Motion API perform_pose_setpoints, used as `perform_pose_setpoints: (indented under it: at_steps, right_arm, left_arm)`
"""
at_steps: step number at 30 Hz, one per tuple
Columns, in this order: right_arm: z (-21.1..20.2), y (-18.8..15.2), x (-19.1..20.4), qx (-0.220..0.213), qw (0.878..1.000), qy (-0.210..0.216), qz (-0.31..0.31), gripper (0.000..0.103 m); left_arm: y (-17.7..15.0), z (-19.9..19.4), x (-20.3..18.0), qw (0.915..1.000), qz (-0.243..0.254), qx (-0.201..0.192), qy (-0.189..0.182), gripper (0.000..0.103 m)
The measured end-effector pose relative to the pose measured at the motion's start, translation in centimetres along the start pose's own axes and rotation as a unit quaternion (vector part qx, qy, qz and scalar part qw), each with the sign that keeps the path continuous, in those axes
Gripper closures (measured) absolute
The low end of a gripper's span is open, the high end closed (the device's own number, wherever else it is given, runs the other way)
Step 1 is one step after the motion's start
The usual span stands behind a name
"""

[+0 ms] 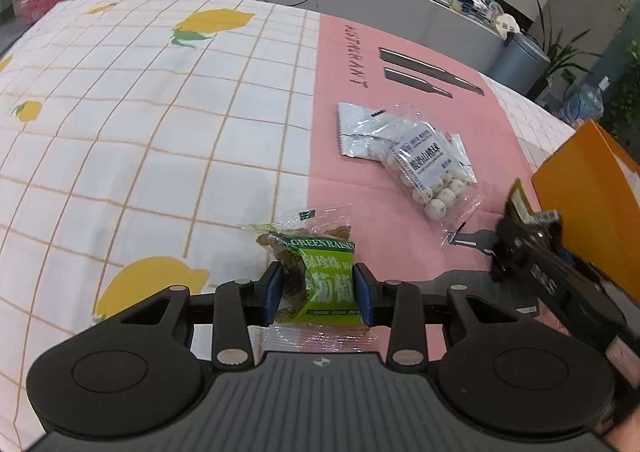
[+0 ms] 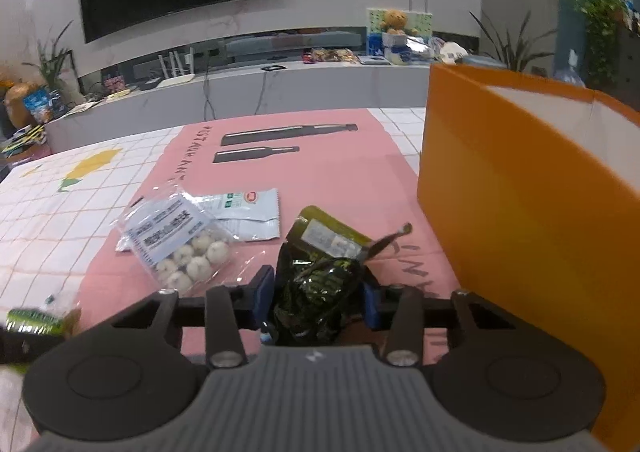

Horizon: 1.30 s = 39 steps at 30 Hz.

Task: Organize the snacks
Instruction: 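Grasp the dark green seaweed bag with the right tool while the left holds the raisin bag, then carry the seaweed bag over the orange box with the right tool while the left carries the raisin bag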

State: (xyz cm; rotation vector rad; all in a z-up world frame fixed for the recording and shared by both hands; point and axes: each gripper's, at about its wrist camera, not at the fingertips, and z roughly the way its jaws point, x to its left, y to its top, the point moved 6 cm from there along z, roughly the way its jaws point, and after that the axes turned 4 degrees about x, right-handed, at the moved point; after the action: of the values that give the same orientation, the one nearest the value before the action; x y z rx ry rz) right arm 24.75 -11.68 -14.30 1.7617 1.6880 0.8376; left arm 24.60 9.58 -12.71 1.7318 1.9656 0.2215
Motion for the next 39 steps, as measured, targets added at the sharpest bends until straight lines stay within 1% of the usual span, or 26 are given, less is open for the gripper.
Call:
perform_pose_setpoints:
  at_steps: [5,8,12,16,20,24,28,30,33,36,39]
  right_arm:
    - [-2.8,-1.1,0.6,-0.015,0.999,0.013,-0.04,0.063]
    - [-4.2,-1.6,0.6,-0.017,0.998,0.026,-0.05,0.064]
    - [-6.0,-1.5,-0.1,-0.027,0.998,0.036,-0.041,0.065]
    - [-8.0,-0.8,-0.6,-0.04,0.997,0.054,-0.035,0.065]
    - [-10.0,0.4,-1.3,-0.047,0.996,0.073,-0.017,0.065]
    - [-12.1,2.2,-2.6,-0.054,0.994,0.099,0.009,0.066]
    - [-14.3,4.4,-5.0,-0.063,0.99,0.121,0.046,0.066]
    - [-15.5,5.5,-6.9,-0.072,0.988,0.12,0.07,0.066]
    - [-17.1,7.2,-10.4,-0.086,0.987,0.1,0.095,0.066]
    - [-17.7,8.2,-13.8,-0.09,0.986,0.074,0.115,0.066]
    - [-16.7,8.2,-17.0,-0.063,0.986,0.063,0.143,0.066]
  left_arm:
    - [0.1,-1.2,0.0,0.9998,-0.005,-0.01,-0.017,0.061]
    - [0.1,-2.3,-0.4,0.9994,-0.003,-0.021,-0.029,0.061]
    - [0.5,-3.8,-1.7,0.9986,0.009,-0.034,-0.039,0.062]
    - [1.3,-5.8,-3.1,0.9961,0.016,-0.061,-0.062,0.062]
    - [1.8,-7.0,-4.4,0.994,0.014,-0.064,-0.087,0.062]
    - [2.3,-8.3,-5.8,0.9909,0.023,-0.08,-0.106,0.062]
    - [2.5,-9.0,-7.8,0.9881,0.034,-0.083,-0.125,0.061]
    - [2.4,-9.2,-8.9,0.9862,0.041,-0.082,-0.138,0.062]
    - [2.3,-9.4,-10.6,0.9828,0.051,-0.081,-0.158,0.062]
    - [2.3,-9.6,-12.0,0.9801,0.059,-0.08,-0.172,0.062]
    - [2.1,-9.6,-13.0,0.9778,0.063,-0.078,-0.184,0.061]
